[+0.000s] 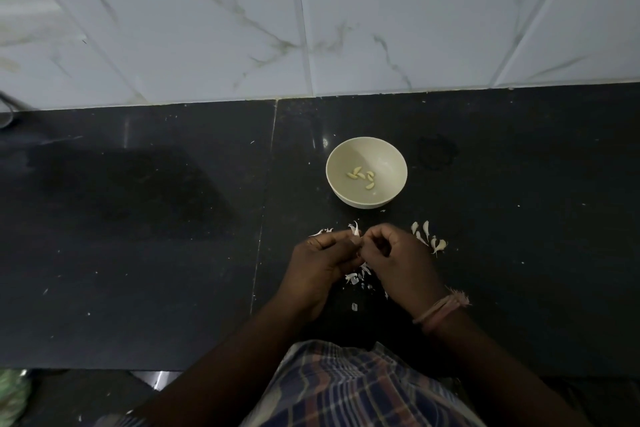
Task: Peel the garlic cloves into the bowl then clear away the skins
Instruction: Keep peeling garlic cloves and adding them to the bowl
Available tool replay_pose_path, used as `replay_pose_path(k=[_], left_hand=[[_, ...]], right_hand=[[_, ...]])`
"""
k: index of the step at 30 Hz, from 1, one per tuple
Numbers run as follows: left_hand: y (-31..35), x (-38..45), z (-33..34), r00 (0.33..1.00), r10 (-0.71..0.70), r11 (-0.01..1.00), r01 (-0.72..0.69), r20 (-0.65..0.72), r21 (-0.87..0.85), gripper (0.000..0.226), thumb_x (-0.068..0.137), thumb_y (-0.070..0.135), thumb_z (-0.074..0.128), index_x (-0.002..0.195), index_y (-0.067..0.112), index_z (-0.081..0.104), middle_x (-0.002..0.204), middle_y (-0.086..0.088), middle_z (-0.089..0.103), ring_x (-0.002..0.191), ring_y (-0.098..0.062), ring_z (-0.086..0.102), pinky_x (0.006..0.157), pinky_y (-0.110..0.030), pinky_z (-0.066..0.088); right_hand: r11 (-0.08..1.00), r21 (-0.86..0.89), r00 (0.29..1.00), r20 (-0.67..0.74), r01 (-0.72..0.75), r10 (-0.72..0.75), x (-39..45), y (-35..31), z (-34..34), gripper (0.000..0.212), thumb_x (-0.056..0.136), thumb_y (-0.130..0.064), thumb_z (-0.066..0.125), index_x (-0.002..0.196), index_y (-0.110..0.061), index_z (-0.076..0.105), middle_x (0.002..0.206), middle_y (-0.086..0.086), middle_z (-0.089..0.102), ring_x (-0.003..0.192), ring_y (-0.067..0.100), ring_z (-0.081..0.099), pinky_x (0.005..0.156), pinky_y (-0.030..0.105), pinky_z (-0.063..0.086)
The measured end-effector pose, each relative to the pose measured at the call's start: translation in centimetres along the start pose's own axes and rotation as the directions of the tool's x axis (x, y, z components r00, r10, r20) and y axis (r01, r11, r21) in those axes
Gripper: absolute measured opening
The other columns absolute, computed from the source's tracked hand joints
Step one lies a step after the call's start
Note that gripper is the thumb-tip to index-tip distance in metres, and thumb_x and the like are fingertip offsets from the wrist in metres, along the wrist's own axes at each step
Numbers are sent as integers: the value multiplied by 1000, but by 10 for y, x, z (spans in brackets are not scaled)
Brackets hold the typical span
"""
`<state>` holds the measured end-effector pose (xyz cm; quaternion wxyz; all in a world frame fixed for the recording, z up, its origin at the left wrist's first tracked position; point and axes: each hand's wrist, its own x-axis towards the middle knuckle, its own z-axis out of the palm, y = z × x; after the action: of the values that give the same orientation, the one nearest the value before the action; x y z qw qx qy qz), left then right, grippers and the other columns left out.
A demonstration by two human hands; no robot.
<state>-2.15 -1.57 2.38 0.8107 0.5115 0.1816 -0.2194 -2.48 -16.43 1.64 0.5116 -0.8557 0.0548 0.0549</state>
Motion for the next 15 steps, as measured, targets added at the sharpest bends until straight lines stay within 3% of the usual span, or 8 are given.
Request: replay_pose_path(k=[5, 8, 12, 15], left_hand=[[2, 1, -2, 1000, -15, 999, 14, 12, 40, 11, 89, 4, 70, 88, 7, 81, 103, -22, 75, 93, -26, 72, 91, -36, 59], [0, 3, -2, 998, -62, 998, 62, 2, 14, 13, 90, 1, 68, 89, 5, 80, 98, -20, 76, 84, -21, 73, 83, -31, 61], [-3, 5, 0, 992, -125, 992, 125, -20, -7, 10, 91, -2, 66, 93, 2, 75, 89, -15, 75, 75, -18, 72, 77, -28, 61], [-3, 7, 1, 988, -151, 988, 151, -5, -35, 15, 92, -1, 64, 105, -4, 72, 88, -14, 73, 72, -17, 70, 73, -25, 61]], right_hand=[[999, -33, 1000, -4, 19, -19, 0, 3, 1, 7, 91, -21, 67, 85, -24, 66, 74, -7, 65, 68, 1, 59, 60, 12, 43], [999, -30, 999, -29, 17, -17, 1, 2, 0, 6, 92, -22, 64, 87, -25, 64, 81, -7, 65, 71, 2, 60, 61, 12, 44], [1000, 2, 994, -113, 7, -7, 7, 1, -3, 7, 93, -22, 63, 87, -25, 65, 84, -8, 66, 76, 4, 62, 69, 26, 52], [998, 59, 984, -175, 24, -13, 7, -1, -4, 9, 93, -18, 63, 86, -24, 65, 82, -7, 67, 75, 5, 62, 67, 20, 50]])
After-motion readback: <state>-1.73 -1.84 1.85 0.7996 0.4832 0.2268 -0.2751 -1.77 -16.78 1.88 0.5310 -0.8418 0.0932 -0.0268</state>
